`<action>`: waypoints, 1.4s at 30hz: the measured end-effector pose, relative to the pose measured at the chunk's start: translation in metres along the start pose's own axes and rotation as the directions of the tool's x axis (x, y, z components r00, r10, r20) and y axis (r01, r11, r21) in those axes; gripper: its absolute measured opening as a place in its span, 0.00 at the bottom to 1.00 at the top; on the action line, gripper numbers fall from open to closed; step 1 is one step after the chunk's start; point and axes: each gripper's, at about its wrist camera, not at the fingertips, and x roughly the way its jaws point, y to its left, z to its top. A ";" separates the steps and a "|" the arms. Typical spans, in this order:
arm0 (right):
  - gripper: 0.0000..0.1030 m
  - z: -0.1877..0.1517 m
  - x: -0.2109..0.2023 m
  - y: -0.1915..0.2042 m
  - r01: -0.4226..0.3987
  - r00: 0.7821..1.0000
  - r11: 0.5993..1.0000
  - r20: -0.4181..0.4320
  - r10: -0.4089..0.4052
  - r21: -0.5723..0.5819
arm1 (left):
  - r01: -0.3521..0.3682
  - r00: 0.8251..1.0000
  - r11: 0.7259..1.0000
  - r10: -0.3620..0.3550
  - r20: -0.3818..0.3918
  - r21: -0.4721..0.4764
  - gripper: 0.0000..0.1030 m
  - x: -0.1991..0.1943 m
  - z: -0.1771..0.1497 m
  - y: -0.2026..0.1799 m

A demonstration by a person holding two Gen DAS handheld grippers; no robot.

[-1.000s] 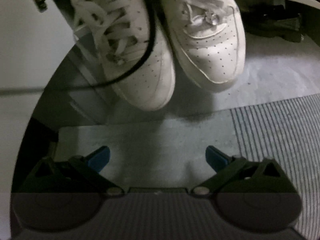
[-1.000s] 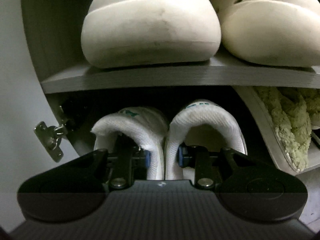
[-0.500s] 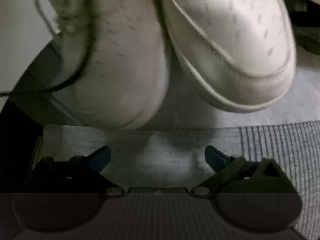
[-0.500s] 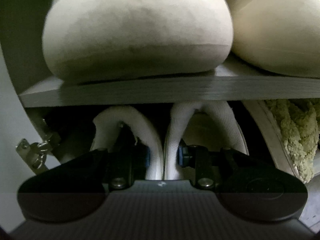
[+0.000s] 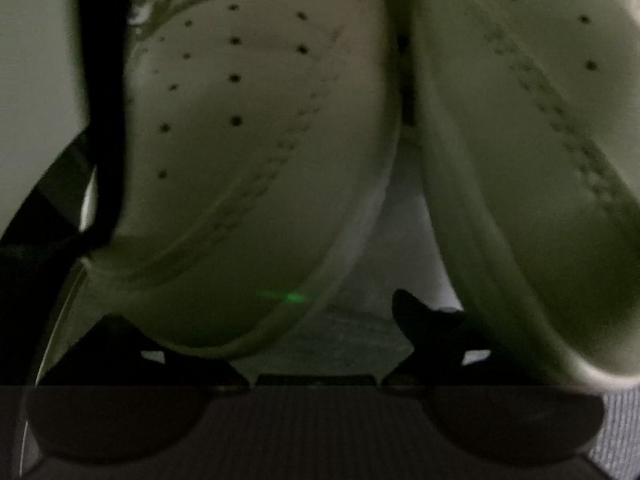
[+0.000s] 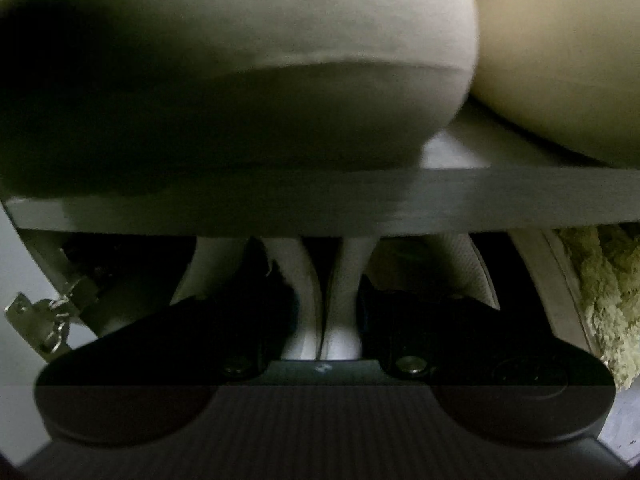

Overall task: Organize scattered shoes
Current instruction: 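Lift the white sneakers with the right tool into the cabinet shelf, then lower the white sneakers onto the shelf and open the right tool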

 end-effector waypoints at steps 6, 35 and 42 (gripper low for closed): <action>0.36 -0.008 -0.007 0.002 -0.012 1.000 0.999 0.010 0.013 -0.035 | -0.009 1.000 1.000 0.009 0.014 0.016 0.65 -0.015 -0.001 -0.001; 0.81 -0.063 -0.174 -0.036 -0.159 0.983 0.981 -0.115 0.146 -0.114 | 0.089 0.991 0.992 -0.097 0.087 0.093 0.70 -0.073 -0.007 0.000; 0.81 -0.042 -0.093 -0.105 -0.105 0.944 0.960 -0.276 0.178 0.261 | 0.097 0.990 0.989 -0.107 0.087 0.112 0.70 -0.073 -0.016 0.002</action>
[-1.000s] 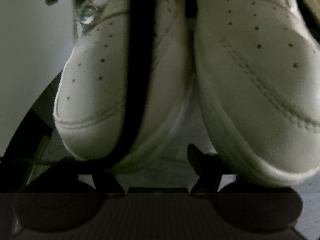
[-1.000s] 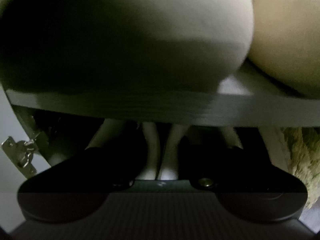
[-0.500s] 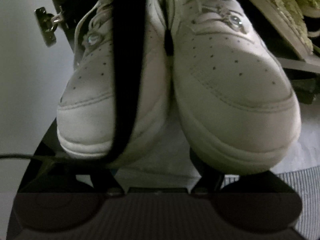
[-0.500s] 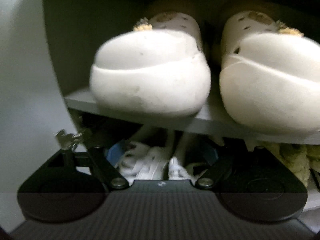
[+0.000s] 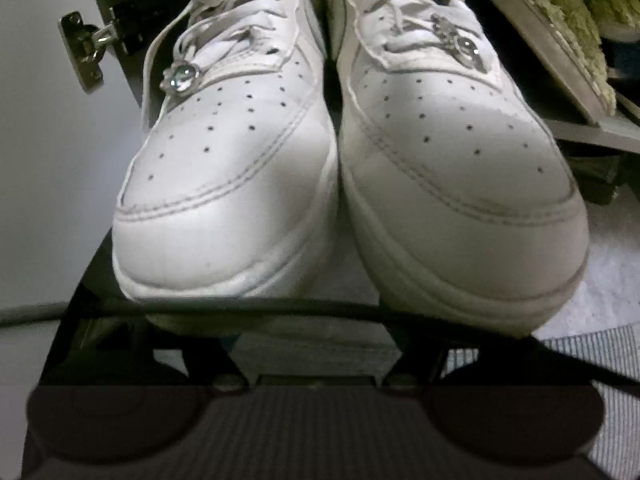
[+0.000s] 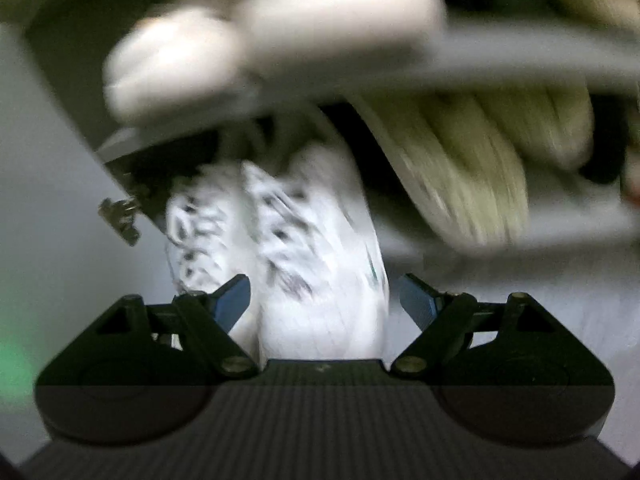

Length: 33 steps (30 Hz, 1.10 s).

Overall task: Organize scattered shoes
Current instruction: 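Lower the white sneakers onto the shelf and open the right tool, then withdraw the open right tool from the shelf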

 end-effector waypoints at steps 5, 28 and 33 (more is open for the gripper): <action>0.80 -0.012 0.010 -0.038 -0.122 0.987 0.953 -0.070 0.147 0.276 | 0.005 1.000 0.999 -0.005 0.011 0.034 0.70 0.000 -0.005 0.000; 0.69 -0.023 0.072 -0.063 -0.241 0.952 0.704 0.023 0.304 0.668 | 0.023 1.000 1.000 -0.024 0.021 0.002 0.68 0.035 0.014 0.015; 0.69 -0.010 0.091 -0.058 -0.269 0.947 0.698 0.049 0.318 0.664 | 0.031 0.999 0.999 -0.031 0.006 -0.029 0.68 0.052 0.012 0.022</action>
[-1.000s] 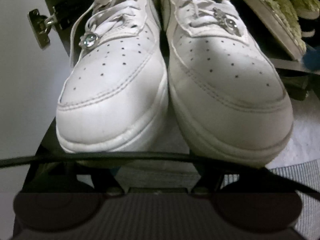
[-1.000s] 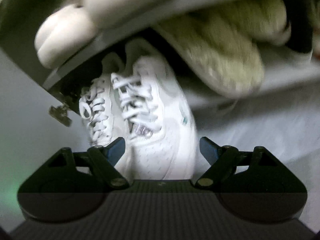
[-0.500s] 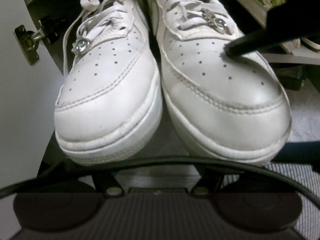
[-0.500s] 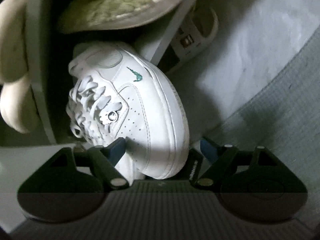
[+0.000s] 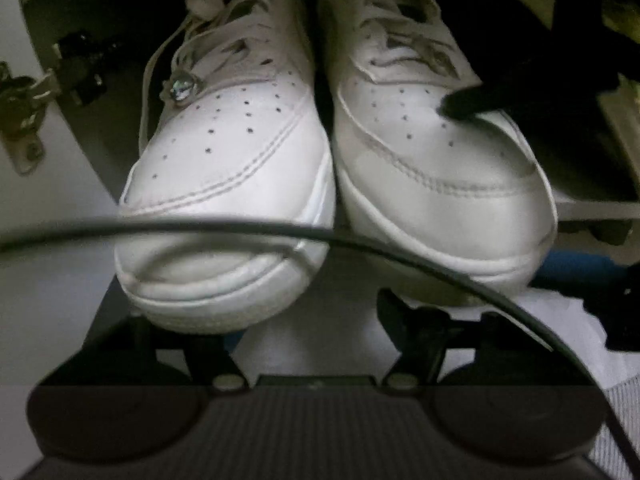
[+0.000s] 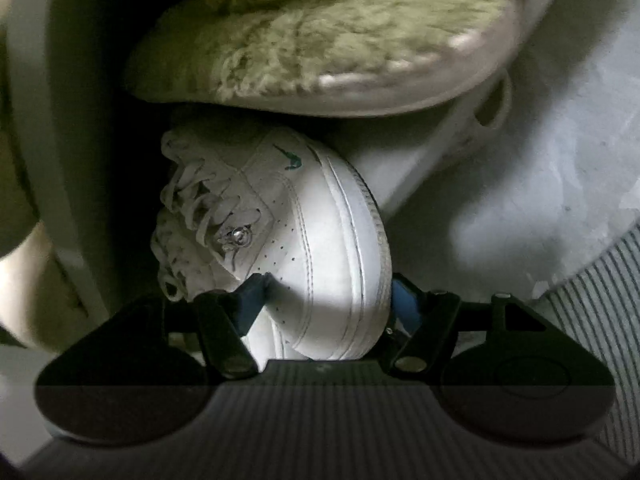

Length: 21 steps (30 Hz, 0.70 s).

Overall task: Organize scattered shoes
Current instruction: 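Withdraw the open right tool from the shelf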

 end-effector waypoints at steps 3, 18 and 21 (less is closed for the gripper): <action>0.69 -0.001 -0.001 0.003 0.003 1.000 1.000 0.002 -0.003 0.000 | -0.004 1.000 1.000 0.004 -0.006 -0.016 0.82 0.001 -0.009 0.004; 0.68 -0.044 -0.123 0.070 0.128 0.991 0.949 0.066 -0.114 -0.287 | 0.220 0.959 0.973 -0.204 -0.197 0.063 0.87 -0.185 -0.127 -0.051; 0.68 -0.042 -0.168 0.094 0.168 0.985 0.918 0.101 -0.140 -0.360 | 0.274 0.941 0.957 -0.247 -0.230 0.094 0.87 -0.256 -0.097 -0.031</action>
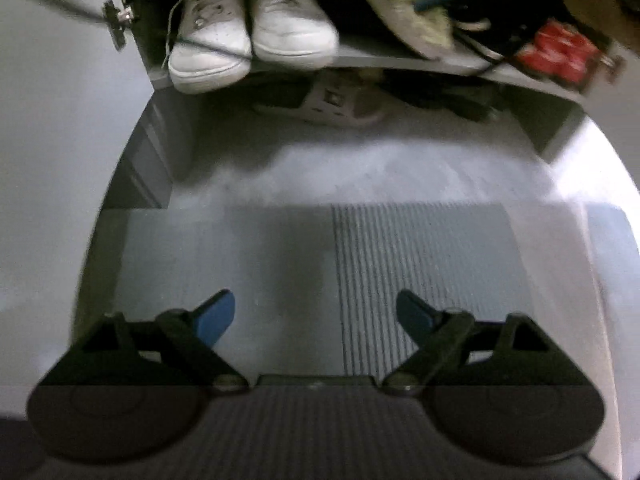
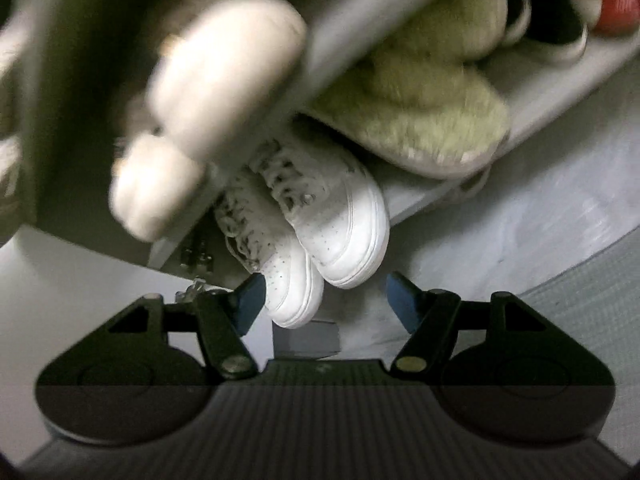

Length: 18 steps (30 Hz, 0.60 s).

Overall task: Organize scattered shoes
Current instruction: 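Withdraw the open right tool from the shelf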

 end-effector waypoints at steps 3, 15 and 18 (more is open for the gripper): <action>0.68 0.012 -0.041 0.018 0.036 0.999 0.995 0.033 -0.033 -0.092 | 0.031 0.999 0.999 -0.031 -0.014 0.023 0.91 -0.059 0.046 0.031; 0.68 0.038 -0.237 0.111 0.227 0.973 0.910 0.123 -0.195 -0.348 | -0.082 0.984 0.997 0.082 0.157 -0.003 0.96 -0.312 0.143 0.074; 0.68 0.040 -0.298 0.152 0.258 0.965 0.886 0.141 -0.220 -0.386 | -0.083 0.971 0.997 0.082 0.226 -0.002 0.97 -0.370 0.177 0.068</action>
